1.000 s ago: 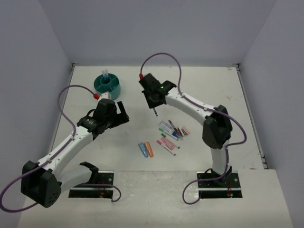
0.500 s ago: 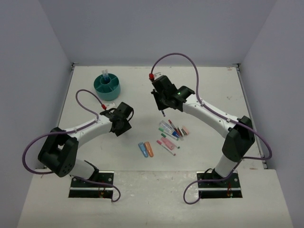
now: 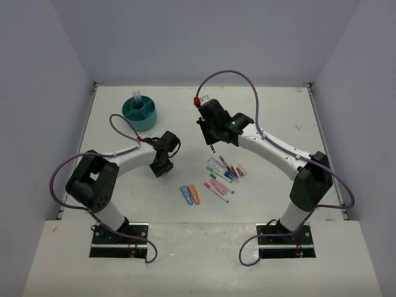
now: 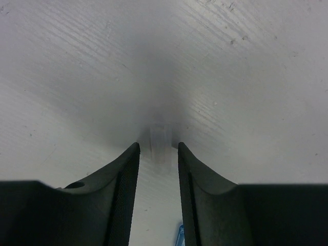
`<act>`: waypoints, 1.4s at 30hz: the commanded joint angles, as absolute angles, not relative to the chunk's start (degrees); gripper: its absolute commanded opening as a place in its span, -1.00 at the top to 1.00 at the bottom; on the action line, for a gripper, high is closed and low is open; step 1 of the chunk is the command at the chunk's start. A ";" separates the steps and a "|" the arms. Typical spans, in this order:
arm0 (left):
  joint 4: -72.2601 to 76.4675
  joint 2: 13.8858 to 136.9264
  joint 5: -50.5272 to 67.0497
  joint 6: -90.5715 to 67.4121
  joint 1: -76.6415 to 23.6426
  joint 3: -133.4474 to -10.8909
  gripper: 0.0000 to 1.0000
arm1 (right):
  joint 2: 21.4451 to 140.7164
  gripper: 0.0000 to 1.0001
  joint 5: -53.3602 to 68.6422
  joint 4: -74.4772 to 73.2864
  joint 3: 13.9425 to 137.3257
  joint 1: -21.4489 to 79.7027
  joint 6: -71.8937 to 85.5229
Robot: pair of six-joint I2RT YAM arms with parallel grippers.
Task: Sort the stationery into containers
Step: Close the pen cap on the pen.
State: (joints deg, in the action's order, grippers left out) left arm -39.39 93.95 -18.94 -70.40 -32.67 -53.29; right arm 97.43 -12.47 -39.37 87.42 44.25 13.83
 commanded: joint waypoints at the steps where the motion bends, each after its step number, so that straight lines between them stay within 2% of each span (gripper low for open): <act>1: -40.19 95.74 -20.07 -72.48 -32.87 -53.32 0.34 | 94.69 1.00 -12.54 -37.88 87.71 44.21 12.86; 3: -40.02 96.18 -19.72 -72.28 -32.87 -53.21 0.42 | 94.57 1.00 -12.45 -37.88 87.65 44.21 12.66; 4: -39.80 96.32 -19.55 -72.00 -32.84 -53.09 0.54 | 94.52 1.00 -12.29 -37.83 87.66 44.21 12.63; 6: -39.26 96.36 -19.12 -71.12 -32.78 -52.92 0.67 | 94.14 1.00 -11.17 -37.45 87.32 44.21 12.49; 10: -35.30 92.24 -18.52 -66.01 -32.79 -51.30 1.00 | 91.68 1.00 -1.07 -32.73 84.11 44.12 11.31; 15: -32.12 80.86 -21.94 -60.89 -32.78 -50.14 1.00 | 84.78 1.00 13.74 -19.28 71.31 44.03 13.34; 19: -28.25 70.34 -22.25 -55.80 -32.87 -50.48 1.00 | 78.30 1.00 23.57 -1.71 57.88 44.29 19.90; 25: -17.38 59.83 -15.22 -46.98 -32.85 -52.33 1.00 | 71.44 1.00 25.61 18.54 47.65 50.07 29.43; 30: -2.14 51.37 -7.60 -43.47 -32.87 -48.37 1.00 | 72.20 1.00 21.14 21.86 48.76 52.91 32.63; 42: 2.67 47.12 -0.49 -43.20 -32.96 -48.25 1.00 | 70.95 1.00 14.04 18.41 52.75 52.91 29.70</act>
